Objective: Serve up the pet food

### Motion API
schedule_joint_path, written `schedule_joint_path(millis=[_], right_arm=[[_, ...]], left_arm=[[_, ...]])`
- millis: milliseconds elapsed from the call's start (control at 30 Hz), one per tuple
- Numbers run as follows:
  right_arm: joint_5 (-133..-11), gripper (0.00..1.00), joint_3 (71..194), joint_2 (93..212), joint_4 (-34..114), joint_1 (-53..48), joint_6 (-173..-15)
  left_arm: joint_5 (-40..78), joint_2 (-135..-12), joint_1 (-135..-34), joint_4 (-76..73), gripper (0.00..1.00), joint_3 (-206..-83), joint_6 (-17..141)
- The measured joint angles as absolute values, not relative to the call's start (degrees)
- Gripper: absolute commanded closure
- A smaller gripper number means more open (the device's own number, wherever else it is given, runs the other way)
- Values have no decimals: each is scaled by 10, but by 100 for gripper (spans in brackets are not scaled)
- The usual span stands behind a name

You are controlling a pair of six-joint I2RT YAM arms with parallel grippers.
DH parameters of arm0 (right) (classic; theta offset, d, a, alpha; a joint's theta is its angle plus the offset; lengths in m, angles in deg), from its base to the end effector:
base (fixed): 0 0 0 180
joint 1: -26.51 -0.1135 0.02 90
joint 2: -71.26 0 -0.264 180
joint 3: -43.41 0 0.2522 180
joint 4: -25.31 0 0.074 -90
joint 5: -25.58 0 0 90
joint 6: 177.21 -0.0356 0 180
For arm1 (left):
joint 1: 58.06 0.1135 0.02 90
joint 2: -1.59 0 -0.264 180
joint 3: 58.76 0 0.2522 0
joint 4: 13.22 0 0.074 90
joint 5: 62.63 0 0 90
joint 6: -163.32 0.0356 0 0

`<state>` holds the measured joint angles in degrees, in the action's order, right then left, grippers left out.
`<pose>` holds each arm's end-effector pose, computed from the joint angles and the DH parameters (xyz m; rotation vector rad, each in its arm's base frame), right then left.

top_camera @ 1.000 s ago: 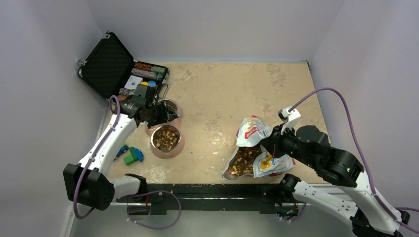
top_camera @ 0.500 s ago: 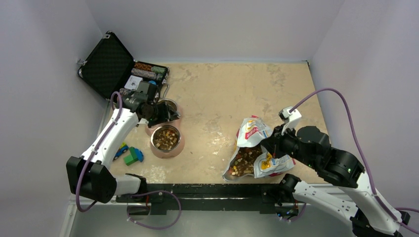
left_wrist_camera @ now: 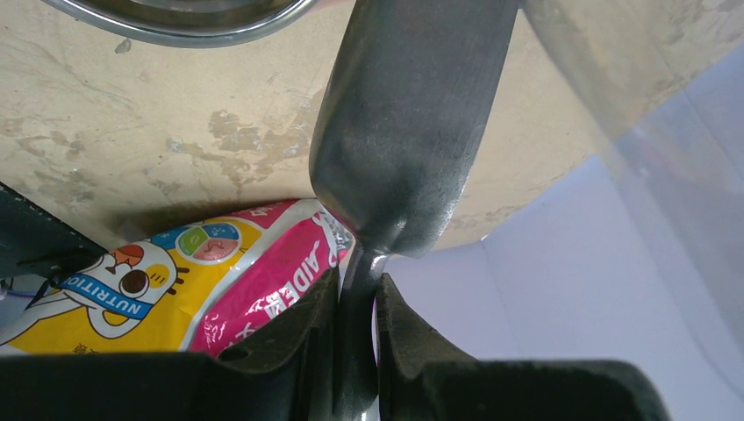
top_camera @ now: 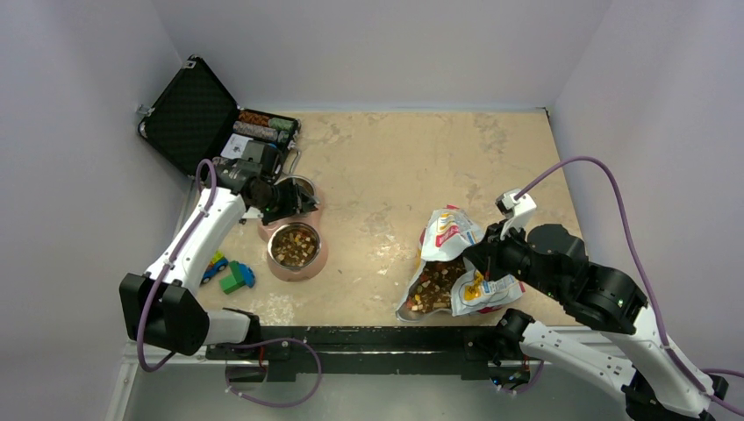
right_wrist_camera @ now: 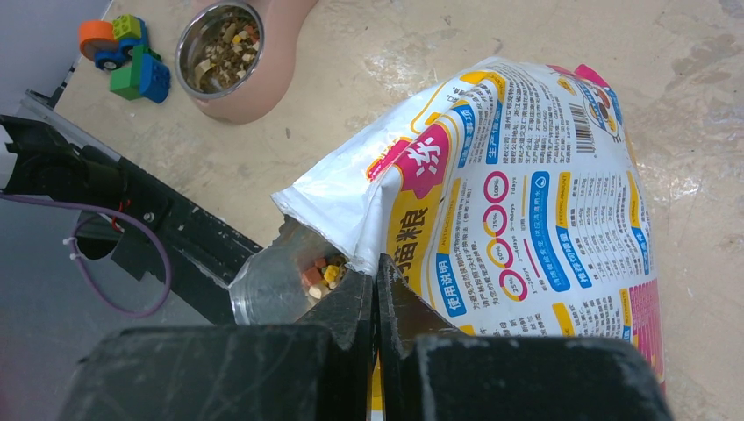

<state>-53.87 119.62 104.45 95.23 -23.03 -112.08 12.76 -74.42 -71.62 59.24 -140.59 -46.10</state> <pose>0.0573 0.0571 0.3808 -0.3302 2.0637 0.6212 0.2410 -0.0674 0.2957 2.3357 -1.8637 0.7190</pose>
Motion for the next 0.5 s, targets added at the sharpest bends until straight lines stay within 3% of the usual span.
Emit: schedule_joint_path(millis=[500], right_arm=[[-537,100,1196,1045,952,-230,-1121]], left_arm=[[130,-744,-716,562,100,-1379,-461]])
